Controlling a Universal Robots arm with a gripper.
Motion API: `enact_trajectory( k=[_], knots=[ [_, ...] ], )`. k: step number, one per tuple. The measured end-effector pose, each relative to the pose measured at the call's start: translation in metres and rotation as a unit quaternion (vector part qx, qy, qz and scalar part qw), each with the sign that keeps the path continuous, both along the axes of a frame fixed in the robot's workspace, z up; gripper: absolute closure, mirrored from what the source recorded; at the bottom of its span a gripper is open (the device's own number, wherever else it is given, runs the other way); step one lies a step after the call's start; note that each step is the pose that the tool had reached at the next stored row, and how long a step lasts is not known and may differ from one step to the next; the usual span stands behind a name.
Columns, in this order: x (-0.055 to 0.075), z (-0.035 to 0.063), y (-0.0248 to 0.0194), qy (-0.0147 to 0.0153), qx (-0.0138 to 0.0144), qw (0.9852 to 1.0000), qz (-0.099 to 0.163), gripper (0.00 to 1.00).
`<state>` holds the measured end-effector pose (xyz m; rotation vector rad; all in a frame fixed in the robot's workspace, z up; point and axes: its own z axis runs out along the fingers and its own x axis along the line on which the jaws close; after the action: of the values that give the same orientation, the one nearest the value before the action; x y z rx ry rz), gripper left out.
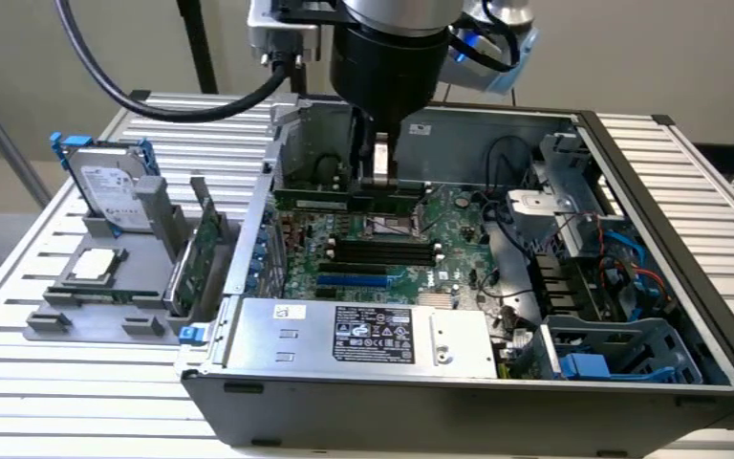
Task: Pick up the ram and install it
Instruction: 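Pick up the ram and move it above insertion slot, then insert the ram into the slot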
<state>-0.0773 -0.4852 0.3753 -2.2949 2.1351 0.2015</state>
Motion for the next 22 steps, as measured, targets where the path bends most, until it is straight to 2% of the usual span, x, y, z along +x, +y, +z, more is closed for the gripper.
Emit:
enact_trajectory(
  k=[2, 12, 22],
  knots=[
    [0.008, -0.0026, 0.0039, 0.0001, -0.0001, 1.0, 0.0, 1.0],
    [0.033, -0.0203, 0.0332, 0.0001, -0.0001, 1.0, 0.0, 1.0],
    [0.048, -0.0384, 0.0657, 0.0001, 0.0, 1.0, 0.0, 1.0]
  ],
)
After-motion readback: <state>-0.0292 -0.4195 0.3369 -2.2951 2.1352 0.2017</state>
